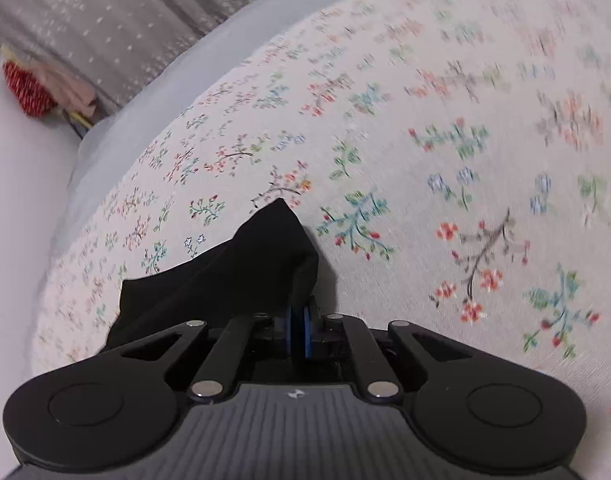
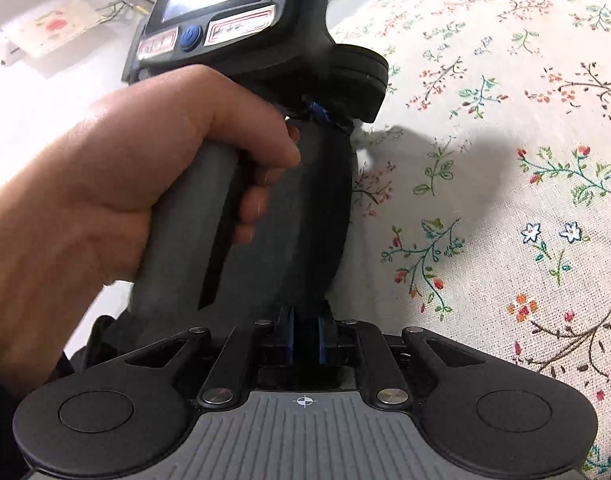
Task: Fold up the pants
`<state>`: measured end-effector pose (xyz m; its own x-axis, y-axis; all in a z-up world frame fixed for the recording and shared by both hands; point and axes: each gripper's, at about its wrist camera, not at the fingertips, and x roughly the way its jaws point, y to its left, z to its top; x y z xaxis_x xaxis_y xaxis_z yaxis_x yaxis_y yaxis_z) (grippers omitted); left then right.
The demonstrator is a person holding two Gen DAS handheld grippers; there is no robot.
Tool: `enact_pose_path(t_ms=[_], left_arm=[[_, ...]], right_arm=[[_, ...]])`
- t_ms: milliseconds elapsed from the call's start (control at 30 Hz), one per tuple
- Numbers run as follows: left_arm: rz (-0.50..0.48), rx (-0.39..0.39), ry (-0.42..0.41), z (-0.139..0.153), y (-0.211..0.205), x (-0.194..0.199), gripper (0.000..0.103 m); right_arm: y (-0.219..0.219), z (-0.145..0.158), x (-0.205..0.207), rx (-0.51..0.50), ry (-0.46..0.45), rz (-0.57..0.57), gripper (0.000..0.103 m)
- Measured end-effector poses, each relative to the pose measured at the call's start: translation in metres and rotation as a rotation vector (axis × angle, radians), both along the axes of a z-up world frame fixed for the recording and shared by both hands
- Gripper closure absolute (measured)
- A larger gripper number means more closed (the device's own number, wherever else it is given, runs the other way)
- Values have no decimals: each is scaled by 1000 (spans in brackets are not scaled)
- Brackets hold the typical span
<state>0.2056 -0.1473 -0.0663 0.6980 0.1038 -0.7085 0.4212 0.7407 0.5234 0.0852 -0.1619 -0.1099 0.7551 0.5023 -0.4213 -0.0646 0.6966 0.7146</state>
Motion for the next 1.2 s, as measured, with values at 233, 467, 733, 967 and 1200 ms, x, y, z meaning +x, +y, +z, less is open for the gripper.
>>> enact_pose_path(t_ms=[233, 467, 733, 967, 1200], left_arm=[[69, -208, 20, 47, 14, 0, 89], [70, -341, 33, 73, -21, -28, 89], [49, -506, 98, 68, -97, -59, 89], [-2, -517, 104, 22, -164, -88, 89], [23, -458, 110, 2, -167, -81, 87]], right_arm=[[-16, 27, -18, -13, -71, 23, 95], [-57, 49, -41, -76, -111, 50, 95], [-150, 38, -85, -124, -122, -2, 95], [-211, 17, -116, -197, -33, -67, 95], [-208, -1, -113, -235, 9, -41, 95]])
